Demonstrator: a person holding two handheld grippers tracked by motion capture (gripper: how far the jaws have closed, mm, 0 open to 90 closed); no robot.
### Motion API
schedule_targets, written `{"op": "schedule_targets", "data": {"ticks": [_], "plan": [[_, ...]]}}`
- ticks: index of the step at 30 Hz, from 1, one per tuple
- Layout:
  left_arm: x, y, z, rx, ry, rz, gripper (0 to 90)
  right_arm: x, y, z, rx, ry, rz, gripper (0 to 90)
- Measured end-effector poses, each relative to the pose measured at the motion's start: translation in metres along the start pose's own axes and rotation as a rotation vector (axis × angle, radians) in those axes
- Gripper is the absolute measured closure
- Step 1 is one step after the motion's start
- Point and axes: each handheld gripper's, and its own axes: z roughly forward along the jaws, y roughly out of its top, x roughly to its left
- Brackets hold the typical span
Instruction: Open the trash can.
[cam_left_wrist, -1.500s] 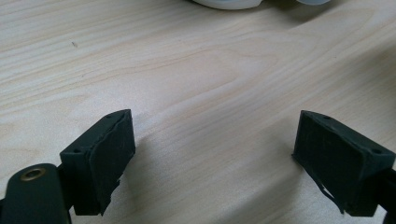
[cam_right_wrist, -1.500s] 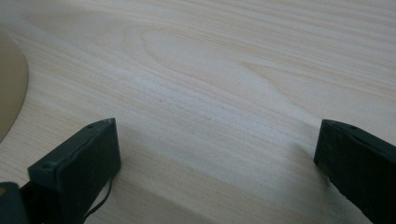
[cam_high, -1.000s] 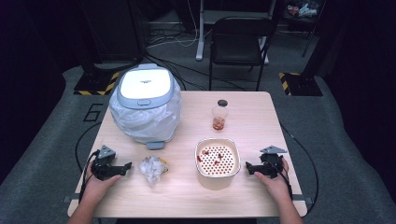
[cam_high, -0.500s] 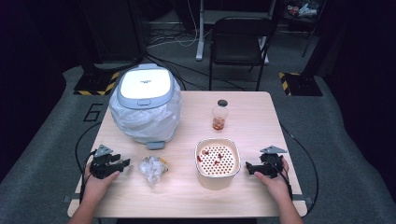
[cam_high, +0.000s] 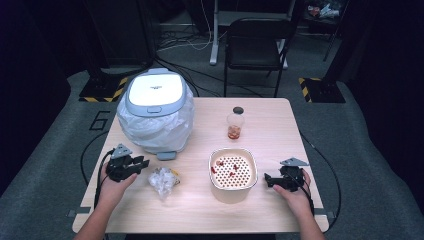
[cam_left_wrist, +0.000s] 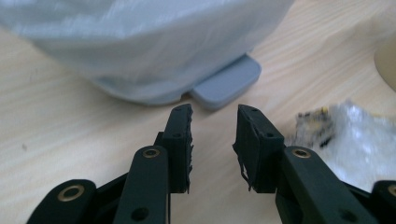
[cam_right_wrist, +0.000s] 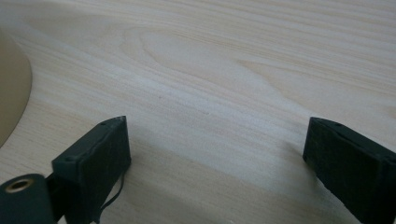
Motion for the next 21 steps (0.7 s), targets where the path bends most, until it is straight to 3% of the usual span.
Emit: {"op": "schedule_targets", "data": {"ticks": [7, 13, 15, 16, 21], "plan": [[-0.008, 0.013, 0.019, -0.012, -0.049, 0.038, 73.9, 0.001, 0.000, -0.004, 0.009, -0.003, 0.011, 15.0], [-0.004, 0.017, 0.037, -0.022, -0.084, -0.008, 76.3, 0.000, -0.001, -0.006, 0.002, -0.006, 0.005, 21.7], [-0.006, 0.020, 0.041, -0.008, -0.088, 0.000, 77.0, 0.000, -0.001, -0.007, 0.001, -0.004, 0.008, 25.1], [-0.005, 0.022, 0.044, -0.006, -0.083, 0.038, 77.3, -0.001, -0.001, -0.008, 0.002, -0.004, 0.005, 26.5], [-0.006, 0.021, 0.058, 0.022, -0.048, 0.075, 80.2, -0.002, -0.002, -0.012, 0.003, -0.004, 0.010, 28.9]]}}
